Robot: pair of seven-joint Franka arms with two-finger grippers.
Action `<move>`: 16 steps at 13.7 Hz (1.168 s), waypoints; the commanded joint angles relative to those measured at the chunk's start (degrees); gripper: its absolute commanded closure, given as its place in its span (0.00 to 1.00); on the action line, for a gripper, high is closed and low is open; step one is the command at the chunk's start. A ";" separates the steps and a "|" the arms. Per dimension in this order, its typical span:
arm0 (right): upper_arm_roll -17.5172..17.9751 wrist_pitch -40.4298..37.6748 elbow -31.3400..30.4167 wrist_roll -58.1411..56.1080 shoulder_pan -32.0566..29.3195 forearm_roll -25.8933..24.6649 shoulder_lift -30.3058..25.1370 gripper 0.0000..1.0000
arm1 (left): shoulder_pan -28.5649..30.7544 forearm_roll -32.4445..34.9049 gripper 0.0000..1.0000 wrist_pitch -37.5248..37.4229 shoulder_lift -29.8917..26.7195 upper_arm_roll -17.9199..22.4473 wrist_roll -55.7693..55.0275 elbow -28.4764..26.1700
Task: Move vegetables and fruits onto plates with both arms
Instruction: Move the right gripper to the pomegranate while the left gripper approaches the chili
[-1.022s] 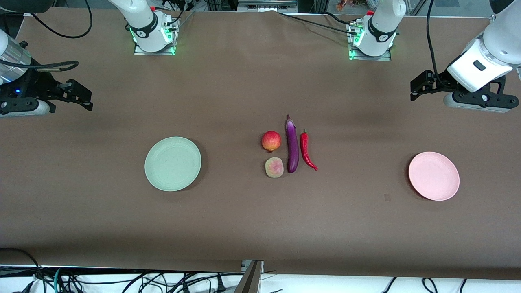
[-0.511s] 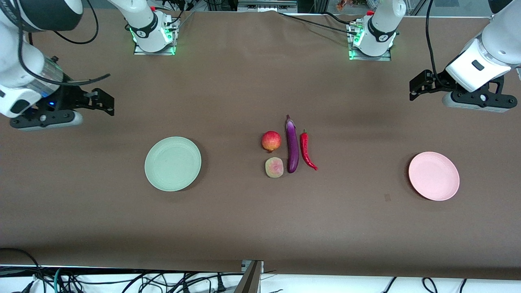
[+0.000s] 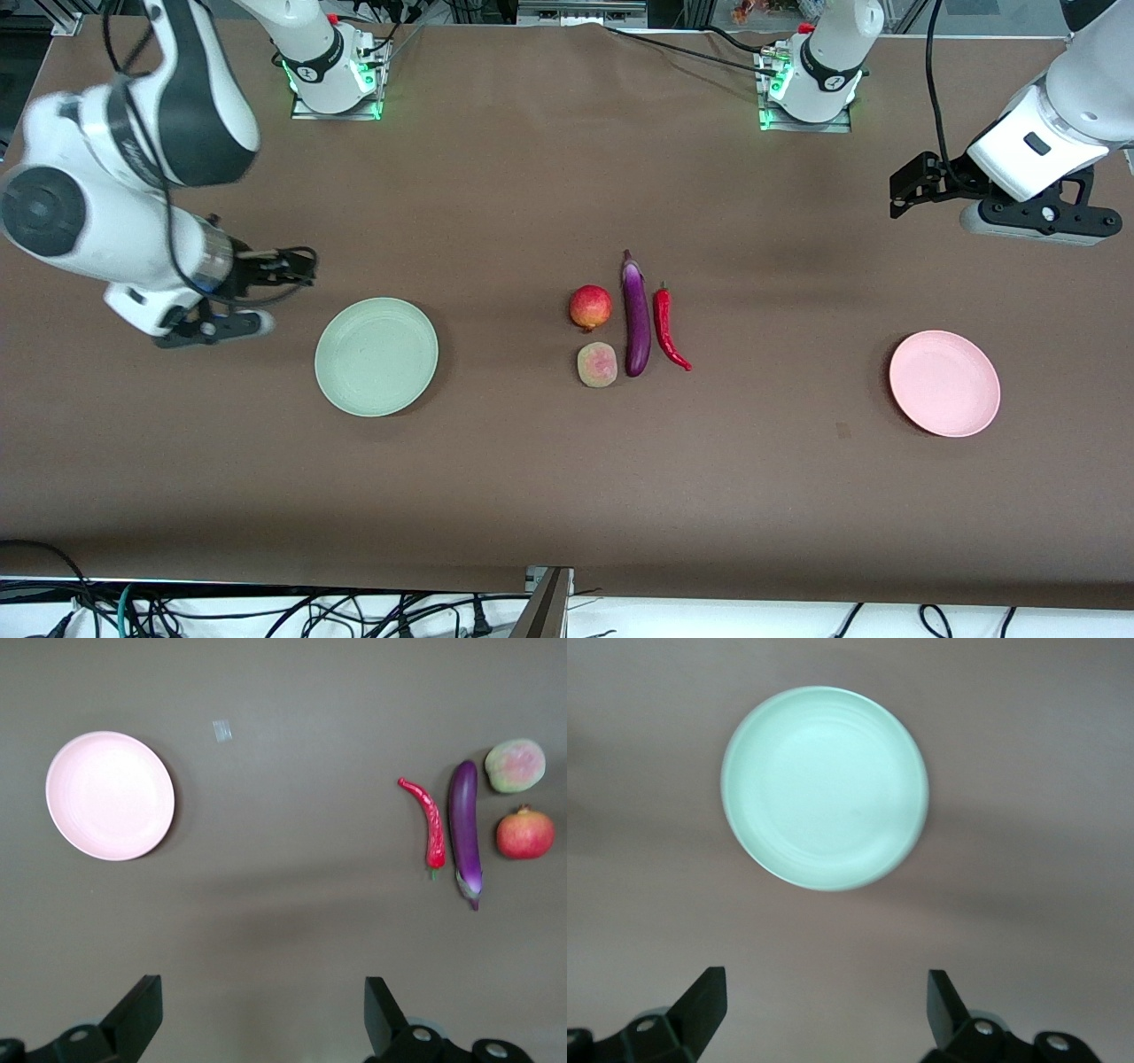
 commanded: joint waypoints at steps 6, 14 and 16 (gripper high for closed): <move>-0.03 27.33 5.28 29.47 20.88 1.14 17.31 0.00 | -1.83 0.38 0.00 3.40 10.99 -4.58 -7.35 1.61; -1.79 34.67 13.19 43.68 30.92 -4.75 27.88 0.00 | -4.82 0.82 0.00 18.53 22.17 -4.41 -15.99 1.70; -1.79 34.85 13.19 45.34 31.80 -4.75 28.59 0.00 | -4.91 0.82 0.00 18.80 22.96 -4.41 -16.07 1.70</move>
